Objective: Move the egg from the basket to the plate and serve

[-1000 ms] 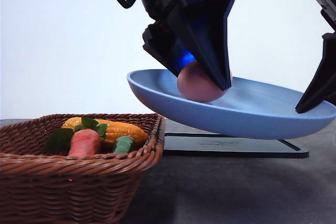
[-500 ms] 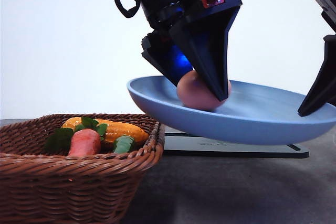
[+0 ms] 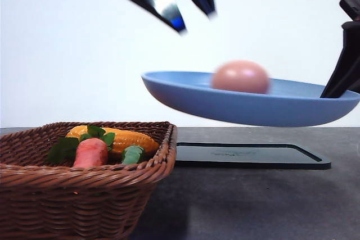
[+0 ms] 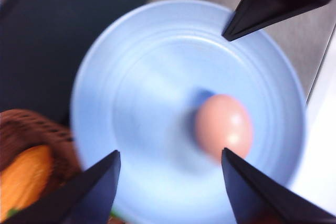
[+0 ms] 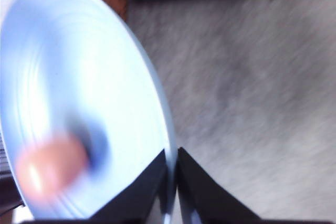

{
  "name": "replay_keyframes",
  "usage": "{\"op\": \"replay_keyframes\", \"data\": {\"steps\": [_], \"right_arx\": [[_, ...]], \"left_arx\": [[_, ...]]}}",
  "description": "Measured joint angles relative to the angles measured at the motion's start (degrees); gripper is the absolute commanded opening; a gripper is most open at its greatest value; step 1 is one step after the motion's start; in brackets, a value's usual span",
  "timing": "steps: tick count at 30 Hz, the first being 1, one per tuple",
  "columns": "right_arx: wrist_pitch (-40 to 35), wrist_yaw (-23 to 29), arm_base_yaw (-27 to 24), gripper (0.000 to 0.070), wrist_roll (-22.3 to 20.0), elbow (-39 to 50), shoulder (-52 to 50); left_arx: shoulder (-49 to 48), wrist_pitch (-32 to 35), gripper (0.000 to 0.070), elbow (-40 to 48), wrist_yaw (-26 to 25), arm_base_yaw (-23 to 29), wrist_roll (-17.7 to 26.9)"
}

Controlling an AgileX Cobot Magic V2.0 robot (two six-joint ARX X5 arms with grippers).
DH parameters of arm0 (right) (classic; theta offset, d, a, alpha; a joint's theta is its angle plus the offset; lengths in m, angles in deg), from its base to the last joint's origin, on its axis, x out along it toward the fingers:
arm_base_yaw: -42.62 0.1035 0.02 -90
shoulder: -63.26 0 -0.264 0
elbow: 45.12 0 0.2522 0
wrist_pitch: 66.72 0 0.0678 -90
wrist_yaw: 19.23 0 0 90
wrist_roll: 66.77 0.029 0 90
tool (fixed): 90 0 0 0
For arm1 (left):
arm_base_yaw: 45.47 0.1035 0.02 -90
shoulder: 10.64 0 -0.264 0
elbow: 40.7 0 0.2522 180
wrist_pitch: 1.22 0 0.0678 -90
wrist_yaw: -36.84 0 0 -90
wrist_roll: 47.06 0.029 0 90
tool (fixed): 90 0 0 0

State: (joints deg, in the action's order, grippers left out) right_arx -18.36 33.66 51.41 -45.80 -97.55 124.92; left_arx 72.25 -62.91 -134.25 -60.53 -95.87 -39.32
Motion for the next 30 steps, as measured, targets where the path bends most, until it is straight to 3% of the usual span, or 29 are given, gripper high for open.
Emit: {"op": "replay_keyframes", "data": {"steps": [5,18,30], "right_arx": [[2.25,2.17,-2.04,0.0,-3.85,-5.19,7.62],[1.52,3.23,-8.35,0.0,-9.14,-26.01,35.15],[2.69,2.92,-9.21,0.0,-9.14,-42.73,54.04]], "left_arx": [[-7.43,-2.02,0.039,0.0,1.66,2.79,-1.28],[-25.65,-5.68,0.039,0.0,18.09,5.34,-2.8],[-30.51,-5.99,0.039,0.0,19.28,5.39,-4.34]]}}
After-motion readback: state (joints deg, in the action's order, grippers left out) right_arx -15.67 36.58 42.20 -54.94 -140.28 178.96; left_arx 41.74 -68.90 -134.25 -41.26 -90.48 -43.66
